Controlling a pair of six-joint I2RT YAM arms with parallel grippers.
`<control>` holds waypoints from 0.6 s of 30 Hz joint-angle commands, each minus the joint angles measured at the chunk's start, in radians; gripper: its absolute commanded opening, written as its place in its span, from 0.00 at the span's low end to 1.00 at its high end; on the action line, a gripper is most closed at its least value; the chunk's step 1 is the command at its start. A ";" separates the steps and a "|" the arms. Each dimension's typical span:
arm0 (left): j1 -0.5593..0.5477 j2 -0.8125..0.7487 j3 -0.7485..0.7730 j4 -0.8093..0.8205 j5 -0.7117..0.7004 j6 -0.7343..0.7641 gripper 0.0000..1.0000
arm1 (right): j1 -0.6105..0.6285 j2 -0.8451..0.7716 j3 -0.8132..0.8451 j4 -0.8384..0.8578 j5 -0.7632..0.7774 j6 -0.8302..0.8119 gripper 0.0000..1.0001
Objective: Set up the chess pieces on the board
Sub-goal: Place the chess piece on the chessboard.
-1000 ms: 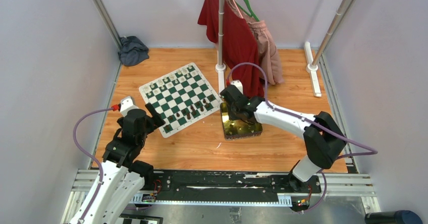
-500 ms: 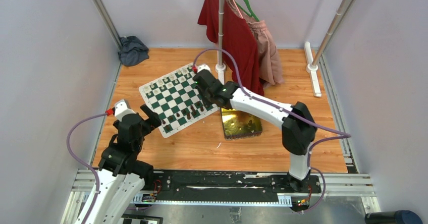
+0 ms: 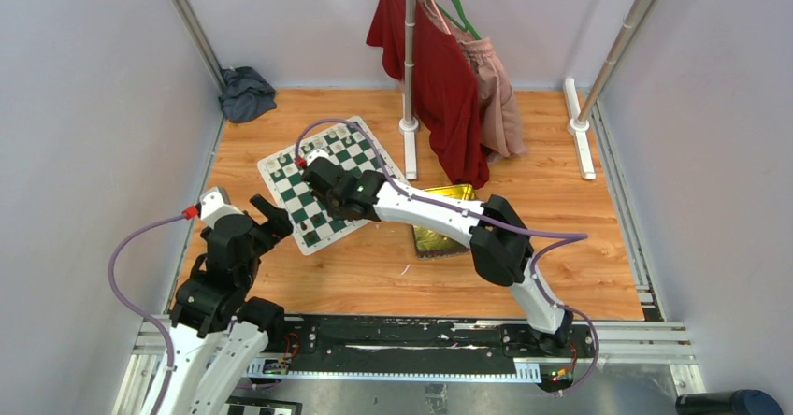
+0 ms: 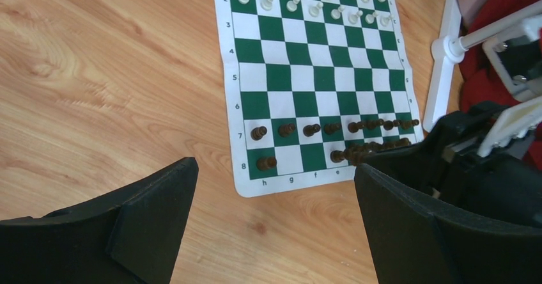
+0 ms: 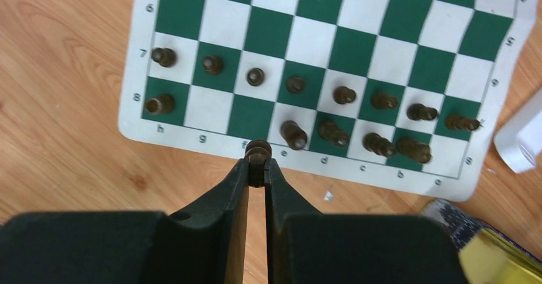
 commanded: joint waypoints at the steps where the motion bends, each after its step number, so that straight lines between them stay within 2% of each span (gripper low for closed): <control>1: -0.006 -0.039 0.032 -0.053 0.001 -0.037 1.00 | 0.040 0.071 0.095 -0.047 -0.010 -0.016 0.00; 9: -0.006 -0.099 0.060 -0.079 0.012 -0.030 1.00 | 0.065 0.198 0.251 -0.099 -0.029 -0.014 0.00; 18: -0.006 -0.146 0.070 -0.086 0.026 -0.022 1.00 | 0.067 0.252 0.287 -0.108 -0.047 0.000 0.00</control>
